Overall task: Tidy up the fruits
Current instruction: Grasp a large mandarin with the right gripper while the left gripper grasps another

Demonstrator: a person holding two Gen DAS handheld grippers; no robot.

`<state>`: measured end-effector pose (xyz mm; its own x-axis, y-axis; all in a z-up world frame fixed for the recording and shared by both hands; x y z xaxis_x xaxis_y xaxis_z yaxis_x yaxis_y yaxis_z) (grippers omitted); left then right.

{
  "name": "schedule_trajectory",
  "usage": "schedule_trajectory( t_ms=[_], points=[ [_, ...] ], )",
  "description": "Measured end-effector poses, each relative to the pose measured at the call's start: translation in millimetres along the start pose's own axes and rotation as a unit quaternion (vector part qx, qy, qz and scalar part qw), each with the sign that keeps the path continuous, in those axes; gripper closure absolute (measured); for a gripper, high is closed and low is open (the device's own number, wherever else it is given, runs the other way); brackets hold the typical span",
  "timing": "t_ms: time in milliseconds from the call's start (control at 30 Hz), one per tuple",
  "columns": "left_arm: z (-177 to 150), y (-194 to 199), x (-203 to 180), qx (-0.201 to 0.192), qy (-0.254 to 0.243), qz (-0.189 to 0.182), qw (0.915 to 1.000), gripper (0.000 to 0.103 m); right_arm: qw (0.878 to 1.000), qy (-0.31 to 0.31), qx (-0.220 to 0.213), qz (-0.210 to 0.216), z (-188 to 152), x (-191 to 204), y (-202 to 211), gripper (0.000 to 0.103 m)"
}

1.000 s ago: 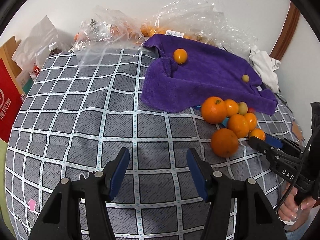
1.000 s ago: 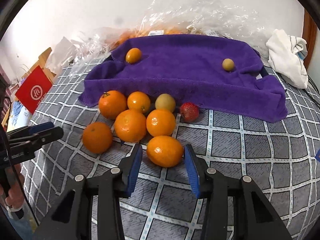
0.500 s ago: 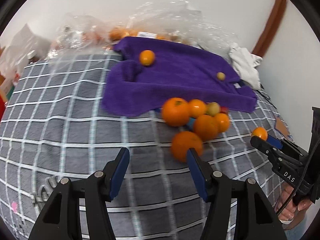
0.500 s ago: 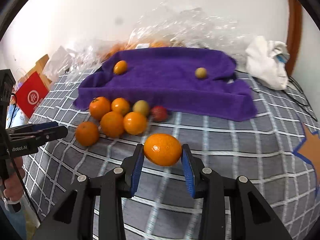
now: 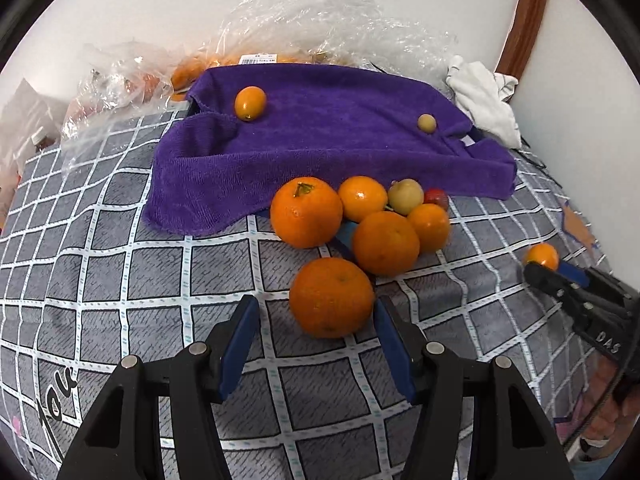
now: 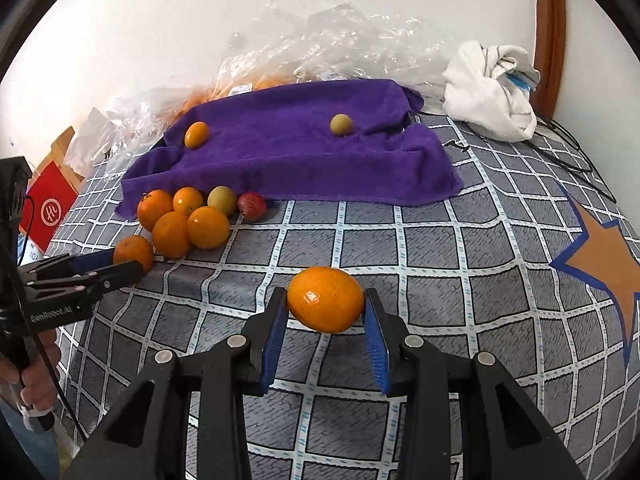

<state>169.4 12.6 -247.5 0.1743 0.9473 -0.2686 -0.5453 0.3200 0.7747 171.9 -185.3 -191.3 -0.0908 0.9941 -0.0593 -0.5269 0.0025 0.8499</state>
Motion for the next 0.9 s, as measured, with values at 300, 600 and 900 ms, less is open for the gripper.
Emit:
schedule_trajectory(
  t_ms=[300,600,900],
  points=[
    [-2,2,-8,-0.012,-0.028,0.006,0.9995,0.064,1.000,-0.006,-0.006,-0.004,6,0,9,0.066],
    [-1,21,-7,-0.020,-0.025,0.001,0.9995,0.064,1.000,-0.017,-0.016,-0.009,16,-6,24,0.066],
    [28,45,8,-0.050,-0.009,-0.008,0.9987,0.064,0.999,-0.037,-0.033,0.000,42,-17,36,0.066]
  ],
)
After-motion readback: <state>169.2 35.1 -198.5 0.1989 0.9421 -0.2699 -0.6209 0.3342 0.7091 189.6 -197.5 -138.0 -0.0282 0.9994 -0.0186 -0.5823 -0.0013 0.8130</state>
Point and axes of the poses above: each gripper's, at about its wrist camera, not at the fingertips, and y roughly against the way its jaws point, x to its left, z to its top, the point moved 8 cm from there along -y, roughly the way its jaws point, and after that the axes turned 12 degrees about -z, right-handed, at the moved point
